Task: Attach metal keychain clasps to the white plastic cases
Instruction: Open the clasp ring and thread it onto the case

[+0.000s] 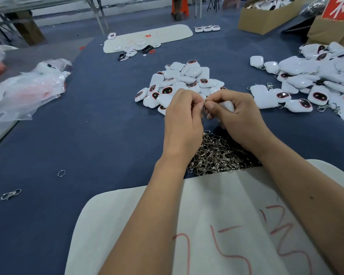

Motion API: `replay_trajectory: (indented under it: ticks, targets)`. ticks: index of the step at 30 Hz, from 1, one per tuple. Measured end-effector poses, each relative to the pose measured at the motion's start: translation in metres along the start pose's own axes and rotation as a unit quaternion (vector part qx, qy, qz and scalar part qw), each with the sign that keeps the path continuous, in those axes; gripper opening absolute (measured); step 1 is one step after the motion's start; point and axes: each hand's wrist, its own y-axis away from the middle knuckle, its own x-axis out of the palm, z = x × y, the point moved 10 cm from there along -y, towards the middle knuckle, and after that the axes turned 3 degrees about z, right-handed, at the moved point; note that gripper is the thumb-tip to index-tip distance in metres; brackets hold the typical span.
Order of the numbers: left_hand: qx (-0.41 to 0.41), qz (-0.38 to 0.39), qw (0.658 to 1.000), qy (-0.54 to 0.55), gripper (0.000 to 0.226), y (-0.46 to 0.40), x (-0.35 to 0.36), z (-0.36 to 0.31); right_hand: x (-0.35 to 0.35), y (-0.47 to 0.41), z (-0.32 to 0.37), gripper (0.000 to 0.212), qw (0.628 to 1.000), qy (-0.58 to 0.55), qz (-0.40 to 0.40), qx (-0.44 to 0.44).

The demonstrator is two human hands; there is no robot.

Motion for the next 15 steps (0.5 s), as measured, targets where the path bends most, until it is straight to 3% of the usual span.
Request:
replay_trajectory:
  ticks: [9, 15]
  targets:
    - [0.027, -0.027, 0.999, -0.006, 0.012, 0.0008, -0.0056, -0.0076, 0.0061, -0.0017, -0.0082, 0.032, 0.999, -0.023, 0.036, 0.025]
    - [0.029, -0.007, 1.0, -0.003, 0.014, 0.0012, -0.0005, -0.0092, -0.0003, -0.0021, -0.0087, 0.019, 0.999, -0.048, 0.007, 0.021]
